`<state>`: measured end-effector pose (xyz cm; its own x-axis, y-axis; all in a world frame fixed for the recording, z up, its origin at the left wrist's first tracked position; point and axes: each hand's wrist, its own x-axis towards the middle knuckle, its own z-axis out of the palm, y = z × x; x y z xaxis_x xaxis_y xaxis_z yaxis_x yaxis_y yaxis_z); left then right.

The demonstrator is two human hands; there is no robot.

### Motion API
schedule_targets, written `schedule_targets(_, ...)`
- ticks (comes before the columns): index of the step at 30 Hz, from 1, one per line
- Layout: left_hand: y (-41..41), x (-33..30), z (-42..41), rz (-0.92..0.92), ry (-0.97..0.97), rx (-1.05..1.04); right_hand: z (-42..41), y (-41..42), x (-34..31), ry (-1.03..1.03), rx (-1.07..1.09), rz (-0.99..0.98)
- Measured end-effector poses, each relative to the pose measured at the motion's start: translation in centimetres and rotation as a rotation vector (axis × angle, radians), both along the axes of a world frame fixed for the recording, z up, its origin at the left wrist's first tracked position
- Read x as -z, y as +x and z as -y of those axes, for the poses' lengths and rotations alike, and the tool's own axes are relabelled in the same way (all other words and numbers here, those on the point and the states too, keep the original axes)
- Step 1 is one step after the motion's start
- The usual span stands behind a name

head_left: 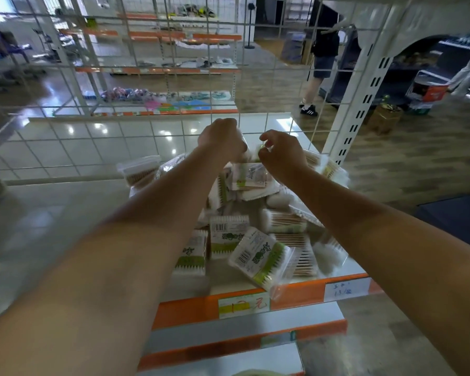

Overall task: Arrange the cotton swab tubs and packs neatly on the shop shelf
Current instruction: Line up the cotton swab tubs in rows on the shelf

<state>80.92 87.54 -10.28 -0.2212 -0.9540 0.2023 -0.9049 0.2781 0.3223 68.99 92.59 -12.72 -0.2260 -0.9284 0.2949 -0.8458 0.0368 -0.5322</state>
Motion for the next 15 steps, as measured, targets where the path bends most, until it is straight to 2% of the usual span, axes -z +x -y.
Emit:
schedule_targets(7, 2.8, -1.7, -1.6, -0.115, -0.013, 0.068, -1.3, 1.1, -0.1, -0.042, -0.031, 0.059)
schedule_targets(15, 5.8, -4.3, -4.3, -0.231, -0.057, 0.088, -3.9, 4.9, -0.3, -0.182, -0.145, 0.123)
